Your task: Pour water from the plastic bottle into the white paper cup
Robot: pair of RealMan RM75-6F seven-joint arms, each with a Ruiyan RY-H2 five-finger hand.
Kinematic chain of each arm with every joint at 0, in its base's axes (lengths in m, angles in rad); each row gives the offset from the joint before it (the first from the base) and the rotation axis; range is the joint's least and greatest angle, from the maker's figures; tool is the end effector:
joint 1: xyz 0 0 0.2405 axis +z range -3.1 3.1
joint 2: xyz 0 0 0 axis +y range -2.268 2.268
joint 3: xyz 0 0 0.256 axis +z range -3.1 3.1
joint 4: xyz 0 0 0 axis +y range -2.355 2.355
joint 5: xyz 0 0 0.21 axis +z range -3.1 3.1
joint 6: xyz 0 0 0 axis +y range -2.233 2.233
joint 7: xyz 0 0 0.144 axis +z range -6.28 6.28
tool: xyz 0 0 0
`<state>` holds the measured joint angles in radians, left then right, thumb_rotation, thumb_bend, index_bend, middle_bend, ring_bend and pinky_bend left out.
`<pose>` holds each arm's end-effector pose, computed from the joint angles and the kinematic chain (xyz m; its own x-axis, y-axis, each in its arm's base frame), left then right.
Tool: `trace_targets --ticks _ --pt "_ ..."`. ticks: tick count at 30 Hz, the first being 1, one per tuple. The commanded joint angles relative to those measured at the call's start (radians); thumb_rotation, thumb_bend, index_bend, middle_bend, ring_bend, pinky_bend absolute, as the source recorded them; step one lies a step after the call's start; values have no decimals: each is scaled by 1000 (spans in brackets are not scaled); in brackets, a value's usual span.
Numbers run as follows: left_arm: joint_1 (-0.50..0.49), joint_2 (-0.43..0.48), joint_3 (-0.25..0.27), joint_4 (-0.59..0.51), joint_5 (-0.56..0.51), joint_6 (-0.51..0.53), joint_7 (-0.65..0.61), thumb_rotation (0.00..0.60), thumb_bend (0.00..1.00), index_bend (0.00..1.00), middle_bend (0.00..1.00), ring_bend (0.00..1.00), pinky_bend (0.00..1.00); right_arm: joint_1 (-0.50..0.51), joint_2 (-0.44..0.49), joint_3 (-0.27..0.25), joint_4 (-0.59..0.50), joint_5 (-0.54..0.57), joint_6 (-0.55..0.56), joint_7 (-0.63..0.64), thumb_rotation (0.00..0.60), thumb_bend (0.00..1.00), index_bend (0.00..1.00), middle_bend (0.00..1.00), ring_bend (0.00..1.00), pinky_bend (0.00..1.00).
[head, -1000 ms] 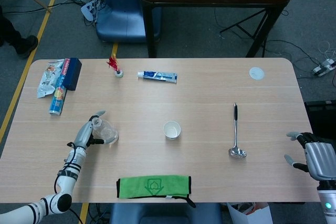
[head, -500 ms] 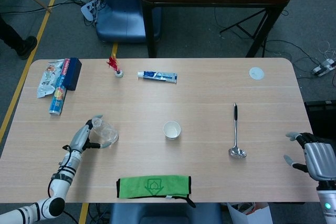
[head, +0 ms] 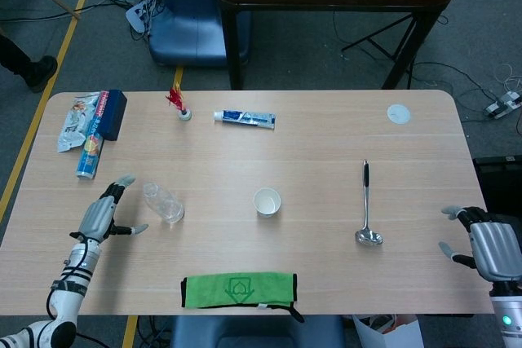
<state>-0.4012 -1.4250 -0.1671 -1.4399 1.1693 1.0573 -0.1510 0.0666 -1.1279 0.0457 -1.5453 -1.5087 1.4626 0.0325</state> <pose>-0.2820 0.2924 0.0438 0.0241 0.2436 0.9696 0.9973 0.0609 -0.0401 -0.3272 -0.1752 0.1591 0.4184 -0.0324 0.9077 -0.9081 0.0047 0.4187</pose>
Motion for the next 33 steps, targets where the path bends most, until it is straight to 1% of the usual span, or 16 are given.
trace_targets --ticks 1,5,8,11,15,16,17,19,22,23,27,30,33 --pt "26 25 33 29 59 64 54 600 0 1 0 0 97 1 -2 -1 -1 0 -2 -6 600 174 351 416 324 438" --pt "54 39 66 77 124 144 120 600 0 15 0 0 96 3 -8 -1 -2 -1 -3 -24 600 174 351 416 324 438" --pt "79 42 91 124 183 217 154 600 0 90 0 0 101 5 -12 0 -4 3 -7 -39 600 174 351 416 324 438" --pt "108 45 110 153 221 277 168 600 0 133 0 0 118 9 -17 2 -6 6 -11 -57 600 174 351 416 324 438" --pt "150 44 123 176 265 363 142 600 0 214 5 4 159 15 -25 6 -8 16 -21 -83 600 174 351 416 323 438" --pt "159 45 127 183 274 380 145 600 0 257 22 18 169 16 -27 7 -9 19 -24 -88 600 174 351 416 323 438" --pt "167 46 132 189 282 395 155 600 0 280 35 28 173 17 -28 8 -9 21 -26 -93 600 174 351 416 323 438" --pt "185 57 147 190 300 422 210 600 0 331 77 51 182 20 -29 10 -10 26 -30 -107 600 174 351 416 323 438" --pt "208 88 166 147 304 436 331 600 0 370 124 81 187 23 -31 14 -11 37 -34 -122 600 174 351 416 324 438" --pt "217 105 173 117 299 434 376 600 0 375 131 85 189 24 -32 16 -11 42 -37 -126 600 174 351 416 324 438" --pt "240 146 183 14 267 423 490 600 0 395 154 93 194 26 -32 18 -9 51 -44 -129 600 174 351 416 324 438" --pt "254 166 196 -37 259 417 544 600 0 414 185 108 197 25 -30 19 -9 62 -49 -128 600 174 351 416 323 438" --pt "270 171 197 -78 244 424 587 600 0 416 189 112 198 25 -29 19 -7 67 -52 -130 600 174 351 416 323 438"
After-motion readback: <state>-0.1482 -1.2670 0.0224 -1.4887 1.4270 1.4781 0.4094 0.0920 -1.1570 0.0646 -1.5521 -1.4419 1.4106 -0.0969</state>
